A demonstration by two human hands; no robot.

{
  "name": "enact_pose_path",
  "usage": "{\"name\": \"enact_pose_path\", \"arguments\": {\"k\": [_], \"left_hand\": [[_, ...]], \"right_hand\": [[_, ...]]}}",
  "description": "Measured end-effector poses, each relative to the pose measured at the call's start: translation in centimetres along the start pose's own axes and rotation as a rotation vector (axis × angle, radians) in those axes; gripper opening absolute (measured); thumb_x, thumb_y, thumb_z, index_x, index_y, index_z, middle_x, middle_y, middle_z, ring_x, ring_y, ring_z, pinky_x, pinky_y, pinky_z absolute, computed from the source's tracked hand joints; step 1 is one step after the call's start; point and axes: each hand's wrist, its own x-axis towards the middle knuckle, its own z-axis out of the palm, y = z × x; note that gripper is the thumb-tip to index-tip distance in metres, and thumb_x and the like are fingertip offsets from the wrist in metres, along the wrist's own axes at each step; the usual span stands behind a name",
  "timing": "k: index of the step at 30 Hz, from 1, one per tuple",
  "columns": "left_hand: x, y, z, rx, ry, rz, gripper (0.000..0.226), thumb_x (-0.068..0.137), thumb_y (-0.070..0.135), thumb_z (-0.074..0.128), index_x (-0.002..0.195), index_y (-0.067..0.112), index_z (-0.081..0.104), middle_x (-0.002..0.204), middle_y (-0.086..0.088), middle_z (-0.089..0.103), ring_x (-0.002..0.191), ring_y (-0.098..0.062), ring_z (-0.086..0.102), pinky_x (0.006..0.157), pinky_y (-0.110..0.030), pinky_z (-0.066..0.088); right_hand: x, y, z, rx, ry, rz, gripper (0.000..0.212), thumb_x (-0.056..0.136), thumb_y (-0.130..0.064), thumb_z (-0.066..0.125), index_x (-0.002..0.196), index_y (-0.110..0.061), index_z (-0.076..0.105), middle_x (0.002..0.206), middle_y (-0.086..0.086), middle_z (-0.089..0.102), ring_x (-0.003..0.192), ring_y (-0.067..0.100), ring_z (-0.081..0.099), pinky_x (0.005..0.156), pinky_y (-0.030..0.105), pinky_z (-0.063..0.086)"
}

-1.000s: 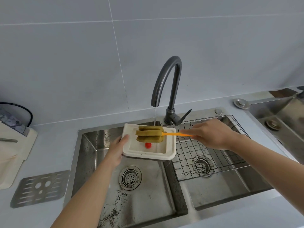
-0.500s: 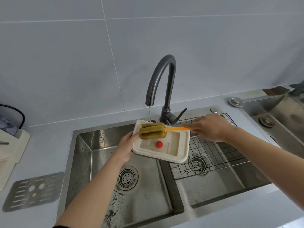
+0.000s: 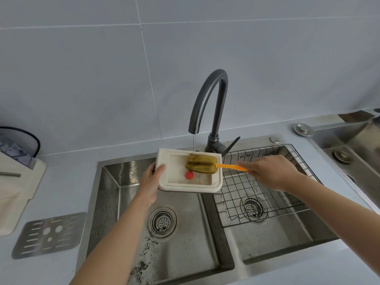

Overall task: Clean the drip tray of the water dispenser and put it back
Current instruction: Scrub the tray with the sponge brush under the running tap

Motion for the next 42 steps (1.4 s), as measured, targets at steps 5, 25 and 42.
{"name": "enact_pose_path", "arguments": {"k": [5, 25, 42], "left_hand": [[0.1, 0.1, -0.6, 0.002, 0.091, 0.028, 0.038, 0.092, 0.014, 0.052, 0.130, 0.015, 0.046, 0.109, -0.006, 0.059, 0.102, -0.024, 0.055, 0.085, -0.040, 0.047], [-1.0, 0.8, -1.5, 0.114, 0.063, 0.121, 0.041, 0.092, 0.016, 0.052, 0.132, 0.015, 0.043, 0.116, -0.004, 0.054, 0.106, -0.022, 0.053, 0.097, -0.045, 0.045], [-0.7, 1.1, -0.8, 0.151, 0.017, 0.186, 0.039, 0.092, 0.014, 0.051, 0.131, 0.016, 0.043, 0.110, 0.002, 0.056, 0.106, -0.019, 0.054, 0.091, -0.036, 0.046]], "right_hand": [[-0.4, -0.9, 0.8, 0.016, -0.055, 0.051, 0.034, 0.098, -0.022, 0.032, 0.130, -0.032, 0.037, 0.094, 0.000, 0.066, 0.085, 0.023, 0.064, 0.066, 0.032, 0.047], [-0.2, -4.4, -2.0, -0.092, -0.066, 0.019, 0.046, 0.092, -0.010, 0.035, 0.135, -0.024, 0.031, 0.066, -0.004, 0.037, 0.068, 0.022, 0.046, 0.058, 0.030, 0.034], [-1.1, -2.6, -3.2, 0.197, -0.184, 0.124, 0.030, 0.095, -0.024, 0.037, 0.114, -0.031, 0.060, 0.080, -0.006, 0.065, 0.075, 0.015, 0.060, 0.072, 0.031, 0.050]]}}
